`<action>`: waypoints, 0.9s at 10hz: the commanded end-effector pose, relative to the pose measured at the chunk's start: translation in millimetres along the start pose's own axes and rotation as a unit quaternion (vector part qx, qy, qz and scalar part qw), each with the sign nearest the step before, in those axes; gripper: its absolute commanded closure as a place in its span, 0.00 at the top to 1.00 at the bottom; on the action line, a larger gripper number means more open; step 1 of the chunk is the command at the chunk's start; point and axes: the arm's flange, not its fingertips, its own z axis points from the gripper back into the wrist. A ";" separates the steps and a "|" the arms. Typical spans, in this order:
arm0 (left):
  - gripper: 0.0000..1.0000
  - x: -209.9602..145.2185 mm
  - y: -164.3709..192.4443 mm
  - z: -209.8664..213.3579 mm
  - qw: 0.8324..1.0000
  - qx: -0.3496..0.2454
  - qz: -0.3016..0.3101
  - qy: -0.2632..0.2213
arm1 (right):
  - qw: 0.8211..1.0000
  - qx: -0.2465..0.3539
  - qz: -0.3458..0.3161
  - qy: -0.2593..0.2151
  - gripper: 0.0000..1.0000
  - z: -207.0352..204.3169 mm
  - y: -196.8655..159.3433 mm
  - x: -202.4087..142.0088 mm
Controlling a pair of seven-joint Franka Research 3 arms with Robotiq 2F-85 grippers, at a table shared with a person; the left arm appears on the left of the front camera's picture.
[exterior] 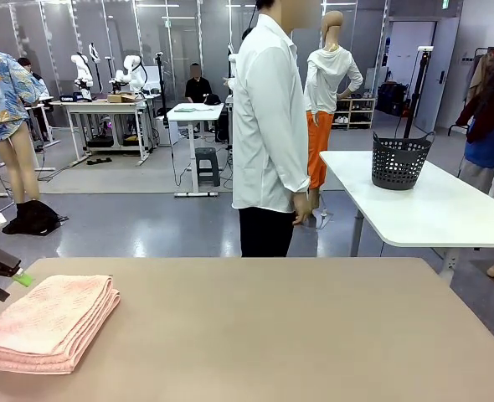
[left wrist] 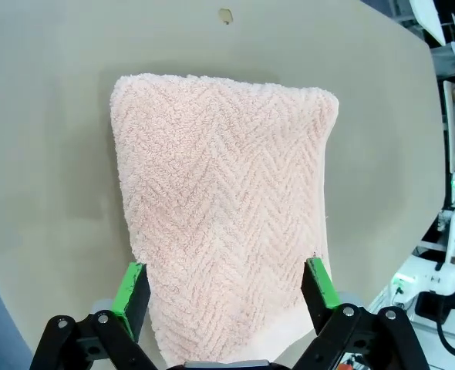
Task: Fold the towel.
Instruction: Pick up the 100 cm Hotel Towel and place it on the left side of the table.
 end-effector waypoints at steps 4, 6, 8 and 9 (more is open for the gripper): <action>1.00 4.7 2.2 1.2 1.000 -0.009 0.001 -0.003 | 1.000 -0.002 -0.001 0.002 1.00 0.2 0.2 0.8; 1.00 4.7 2.2 1.2 1.000 -0.009 0.001 -0.003 | 1.000 -0.002 -0.001 0.002 1.00 0.2 0.2 0.8; 1.00 4.7 2.2 1.2 1.000 -0.009 0.001 -0.003 | 1.000 -0.002 -0.001 0.002 1.00 0.2 0.2 0.8; 1.00 4.7 2.2 1.2 1.000 -0.009 0.001 -0.003 | 1.000 -0.002 -0.001 0.002 1.00 0.2 0.2 0.8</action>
